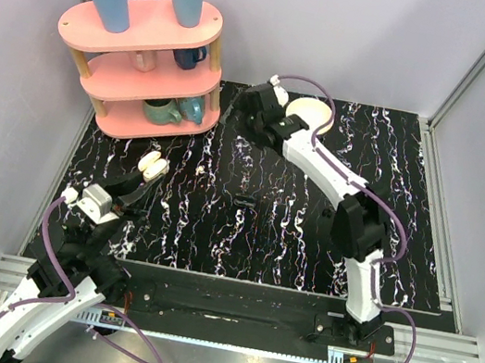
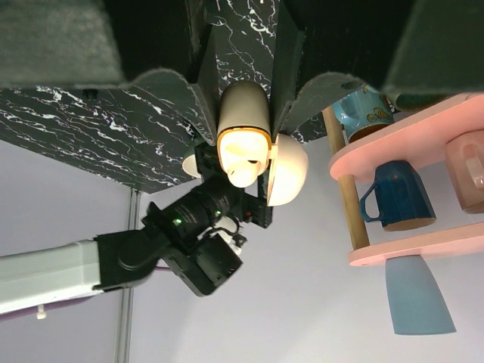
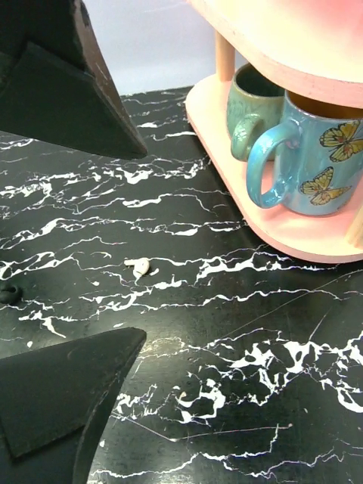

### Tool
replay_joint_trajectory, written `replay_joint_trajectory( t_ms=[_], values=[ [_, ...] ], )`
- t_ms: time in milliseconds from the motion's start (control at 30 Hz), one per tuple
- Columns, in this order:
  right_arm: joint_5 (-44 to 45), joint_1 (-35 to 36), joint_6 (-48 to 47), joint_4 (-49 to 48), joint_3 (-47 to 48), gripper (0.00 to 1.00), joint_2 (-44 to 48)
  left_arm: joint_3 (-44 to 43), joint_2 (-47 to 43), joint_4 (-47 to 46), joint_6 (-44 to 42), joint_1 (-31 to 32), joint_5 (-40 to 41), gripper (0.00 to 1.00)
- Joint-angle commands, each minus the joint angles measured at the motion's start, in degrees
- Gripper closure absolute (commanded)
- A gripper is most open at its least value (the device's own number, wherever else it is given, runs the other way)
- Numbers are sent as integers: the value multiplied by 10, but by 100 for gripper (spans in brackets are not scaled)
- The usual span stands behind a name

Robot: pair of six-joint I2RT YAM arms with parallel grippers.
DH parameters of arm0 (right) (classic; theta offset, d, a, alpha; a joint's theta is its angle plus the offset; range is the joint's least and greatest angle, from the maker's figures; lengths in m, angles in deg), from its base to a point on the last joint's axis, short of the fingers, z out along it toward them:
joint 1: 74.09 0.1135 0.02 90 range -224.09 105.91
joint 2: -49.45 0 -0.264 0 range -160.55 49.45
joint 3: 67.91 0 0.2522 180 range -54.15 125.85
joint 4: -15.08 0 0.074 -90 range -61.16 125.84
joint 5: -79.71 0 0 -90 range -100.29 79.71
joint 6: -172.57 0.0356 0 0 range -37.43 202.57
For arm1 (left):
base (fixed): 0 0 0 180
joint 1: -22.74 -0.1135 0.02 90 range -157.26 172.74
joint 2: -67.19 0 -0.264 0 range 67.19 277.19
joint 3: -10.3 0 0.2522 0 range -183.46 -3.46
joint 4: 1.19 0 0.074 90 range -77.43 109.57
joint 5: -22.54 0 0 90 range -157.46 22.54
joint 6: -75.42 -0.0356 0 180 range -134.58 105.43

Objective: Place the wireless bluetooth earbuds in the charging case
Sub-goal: Move the left earbud to the center of the board.

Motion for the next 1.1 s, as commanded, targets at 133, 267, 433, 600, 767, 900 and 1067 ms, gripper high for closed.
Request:
replay_joint_trajectory(
  t_ms=[133,267,433,600,767,900,1067],
  values=[
    [115,52,43,212,221,2,-155,-3,-6,-16,-2,-4,9,100],
    [147,67,95,224,253,7,-182,-3,-8,-15,-4,-5,13,100],
    [152,80,117,244,318,10,-232,-2,-7,-11,-9,-8,13,100],
    [143,85,136,256,358,19,-272,-3,-7,-10,-7,-13,13,100],
    [140,91,140,255,374,22,-290,-3,-7,-15,-4,-17,8,100],
    [134,99,139,253,389,27,-309,-2,-9,-12,-2,-20,5,100],
    [122,107,140,239,392,29,-319,-2,-7,-11,-1,-22,4,100]
  ],
)
